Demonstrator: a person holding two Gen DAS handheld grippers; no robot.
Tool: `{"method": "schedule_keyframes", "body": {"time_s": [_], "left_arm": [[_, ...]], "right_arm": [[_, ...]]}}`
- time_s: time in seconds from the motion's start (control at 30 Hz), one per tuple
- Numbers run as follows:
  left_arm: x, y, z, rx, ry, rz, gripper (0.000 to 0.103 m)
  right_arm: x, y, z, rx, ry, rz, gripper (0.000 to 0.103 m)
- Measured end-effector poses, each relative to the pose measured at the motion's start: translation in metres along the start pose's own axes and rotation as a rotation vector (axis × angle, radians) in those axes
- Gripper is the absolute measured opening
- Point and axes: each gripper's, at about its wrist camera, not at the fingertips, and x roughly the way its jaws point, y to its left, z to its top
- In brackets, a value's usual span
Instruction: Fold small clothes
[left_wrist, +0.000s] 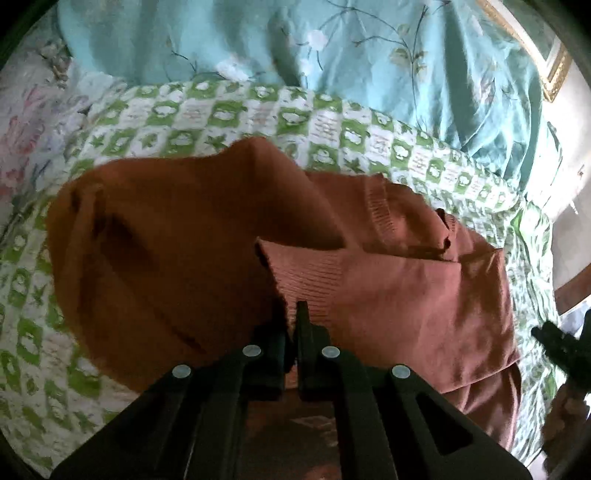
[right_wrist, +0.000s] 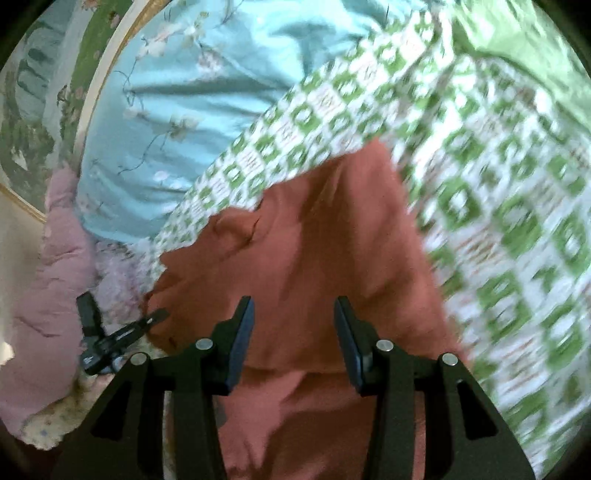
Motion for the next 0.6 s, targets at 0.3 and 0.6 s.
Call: {"method": "schedule_keyframes", "body": {"time_s": [0.3,0.6], "left_arm": [[0.002,0.0,-0.006,-0.002,0.003,0.05,0.002],[0.011,-0.007,-0.008,-0.005,0.03,0.023,0.002]], "right_arm": [[0.044,-0.029,0.05,-0.047,0.036,-0.233,0.059],[0.06,-0.036,0.062,-0.079,0.073,-0.293,0.01]]}}
